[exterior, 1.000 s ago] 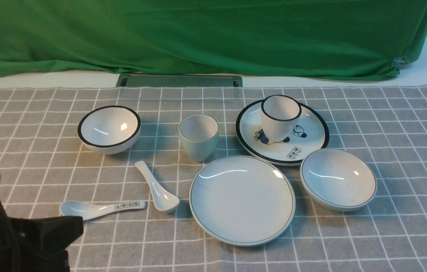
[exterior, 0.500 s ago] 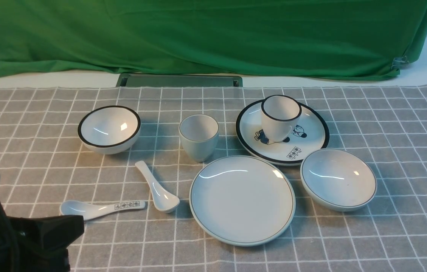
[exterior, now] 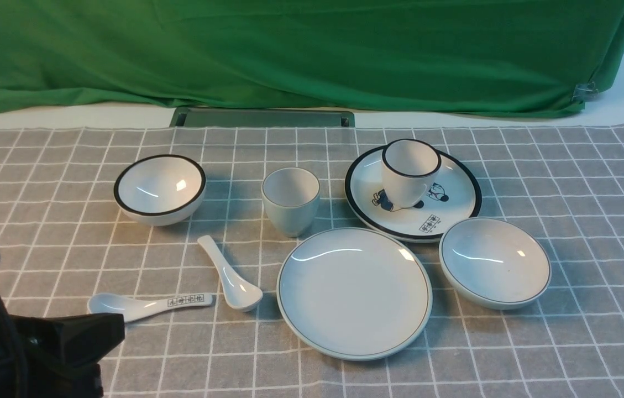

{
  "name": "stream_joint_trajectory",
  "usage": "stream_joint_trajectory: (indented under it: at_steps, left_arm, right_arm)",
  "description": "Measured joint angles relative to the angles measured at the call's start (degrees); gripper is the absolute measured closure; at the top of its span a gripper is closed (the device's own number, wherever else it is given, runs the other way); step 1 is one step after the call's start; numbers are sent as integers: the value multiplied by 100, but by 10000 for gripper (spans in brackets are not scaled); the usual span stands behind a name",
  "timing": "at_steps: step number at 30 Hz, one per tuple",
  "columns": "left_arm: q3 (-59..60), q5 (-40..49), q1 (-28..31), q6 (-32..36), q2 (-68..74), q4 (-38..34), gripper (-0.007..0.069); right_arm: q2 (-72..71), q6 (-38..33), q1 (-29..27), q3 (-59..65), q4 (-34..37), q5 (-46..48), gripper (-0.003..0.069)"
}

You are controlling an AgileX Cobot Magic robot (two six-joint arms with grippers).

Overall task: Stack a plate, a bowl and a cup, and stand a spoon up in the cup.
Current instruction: Use the right arm to grab a blue rice bowl

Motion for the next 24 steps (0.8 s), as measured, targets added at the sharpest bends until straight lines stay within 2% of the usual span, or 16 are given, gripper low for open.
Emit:
stream_joint_trajectory:
  at_steps: [3, 6, 7, 11, 16, 19, 24]
  left_arm:
    - [0, -5, 0, 11, 0, 0, 607]
    - [0, -27, 0, 32, 0, 0, 607]
    - [0, -42, 0, 32, 0, 0, 607]
    - [0, 24, 0, 210, 0, 0, 607]
    - [-26, 247, 0, 379, 0, 0, 607]
    - [-240, 524, 0, 526, 19, 13, 607]
    - [-863, 1130, 0, 651, 203, 136, 607]
  right_arm:
    - [299, 213, 293, -356, 0, 515, 520]
    - [983, -267, 828, -1169, 0, 1304, 567]
    - [1104, -313, 917, -1235, 0, 1372, 568]
    - [2762, -1301, 2016, -2824, -7, 3291, 580]
    - [4480, -2004, 2937, -4257, -21, 4919, 575]
    - [5316, -2389, 3264, -4830, -21, 5246, 571]
    - [6513, -2906, 3230, -5559, -25, 5473, 557]
